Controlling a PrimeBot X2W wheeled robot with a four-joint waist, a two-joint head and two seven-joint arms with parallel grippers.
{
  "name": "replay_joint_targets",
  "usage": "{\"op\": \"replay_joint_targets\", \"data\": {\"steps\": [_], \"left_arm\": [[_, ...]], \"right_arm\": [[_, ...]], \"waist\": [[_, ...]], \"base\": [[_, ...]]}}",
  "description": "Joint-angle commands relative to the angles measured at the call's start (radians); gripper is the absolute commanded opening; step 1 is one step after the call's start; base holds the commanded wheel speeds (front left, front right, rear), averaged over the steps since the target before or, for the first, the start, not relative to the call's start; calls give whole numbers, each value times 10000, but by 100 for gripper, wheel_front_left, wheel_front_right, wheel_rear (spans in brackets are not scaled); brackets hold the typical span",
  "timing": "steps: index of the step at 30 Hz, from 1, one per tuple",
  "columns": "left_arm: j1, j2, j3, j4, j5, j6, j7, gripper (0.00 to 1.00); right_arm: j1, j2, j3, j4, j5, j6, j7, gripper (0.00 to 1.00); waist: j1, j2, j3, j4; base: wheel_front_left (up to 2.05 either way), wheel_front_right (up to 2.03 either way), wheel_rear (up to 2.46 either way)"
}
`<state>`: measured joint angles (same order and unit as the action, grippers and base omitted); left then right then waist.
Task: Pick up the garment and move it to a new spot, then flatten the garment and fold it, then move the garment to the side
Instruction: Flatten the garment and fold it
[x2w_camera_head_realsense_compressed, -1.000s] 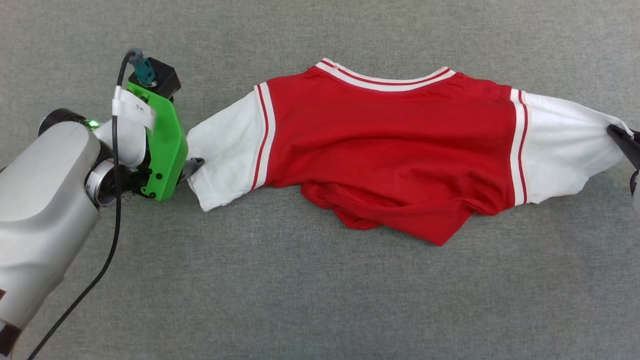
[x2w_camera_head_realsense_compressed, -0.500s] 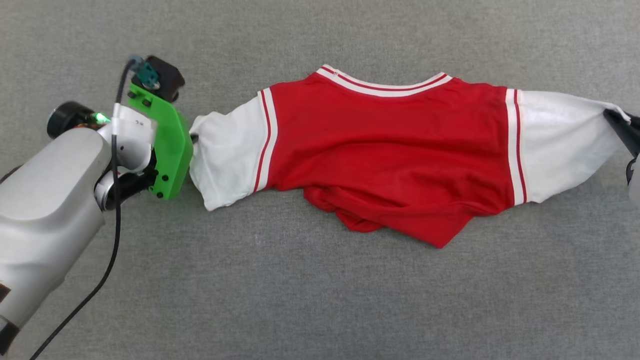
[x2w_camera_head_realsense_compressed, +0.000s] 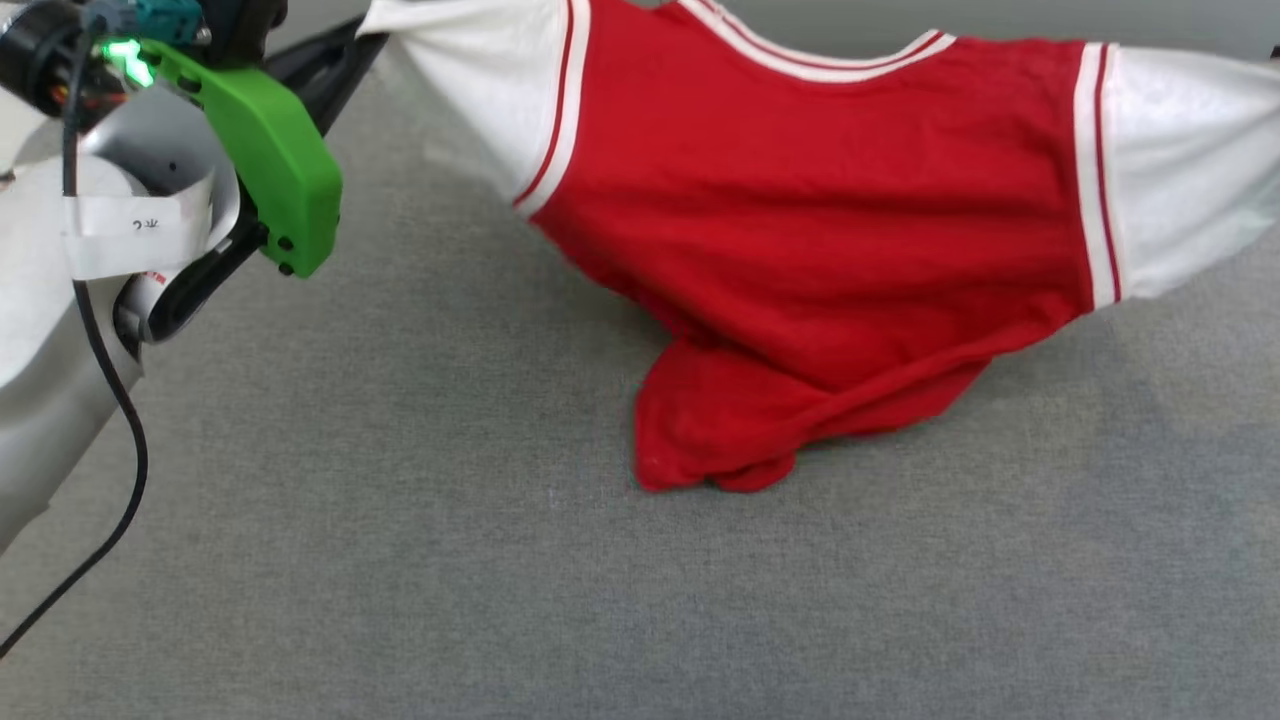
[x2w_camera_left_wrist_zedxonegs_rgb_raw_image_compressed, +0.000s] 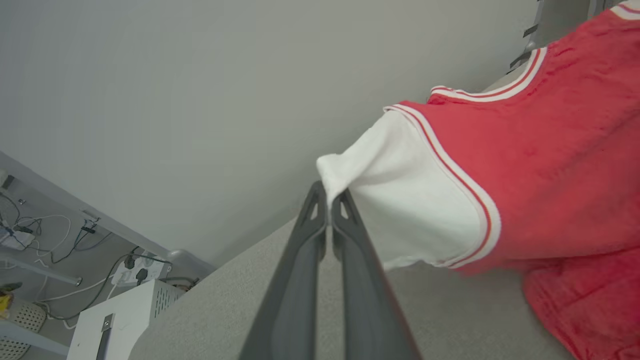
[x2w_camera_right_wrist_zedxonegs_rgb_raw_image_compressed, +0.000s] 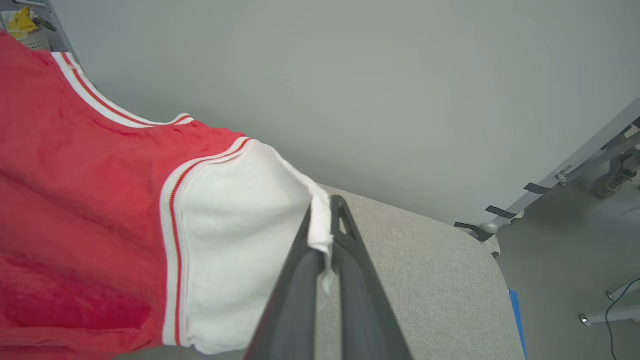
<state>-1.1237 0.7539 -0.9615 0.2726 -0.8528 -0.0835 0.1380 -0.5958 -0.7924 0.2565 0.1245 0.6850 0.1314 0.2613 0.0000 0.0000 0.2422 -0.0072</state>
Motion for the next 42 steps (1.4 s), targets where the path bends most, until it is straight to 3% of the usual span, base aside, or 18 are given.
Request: {"op": "replay_joint_targets", "data": {"steps": [1,8,16,22,28,35,42], "left_arm": [[-296,92,128,-315,88,182,-121,0],[-940,400,615,-1690,295,728,-144,0],[-1627,300,881,-2012,343,830,-44,0],[-2418,-212,993,-1292,388,598,-117,0],[-3773,-832,1104,21,627,152,-300,0],[-5602,-1427,1328,1527,1091,-144,-982,0],[-7072,-1731,1456,2290,1689,-88,-1489,0]], "right_arm": [[-280,-103,-68,-126,39,-7,-116,0],[-1164,-340,-142,-475,55,-7,-334,0],[-2355,-477,500,-461,217,-7,-145,0],[-3647,-528,1137,-13,332,-7,-17,0],[-5669,-179,2032,898,380,-7,132,0],[-8684,578,2977,2743,26,-7,-254,0],[-11156,1100,3673,4531,-283,-7,-1057,0]], "waist": [[0,0,-446,232],[0,0,-796,312],[0,0,-928,345],[0,0,-530,332],[0,0,521,165],[0,0,1782,-24],[0,0,2604,-124]], "base": [[0,0,0],[0,0,0],[0,0,0],[0,0,0],[0,0,0],[0,0,0],[0,0,0]]}}
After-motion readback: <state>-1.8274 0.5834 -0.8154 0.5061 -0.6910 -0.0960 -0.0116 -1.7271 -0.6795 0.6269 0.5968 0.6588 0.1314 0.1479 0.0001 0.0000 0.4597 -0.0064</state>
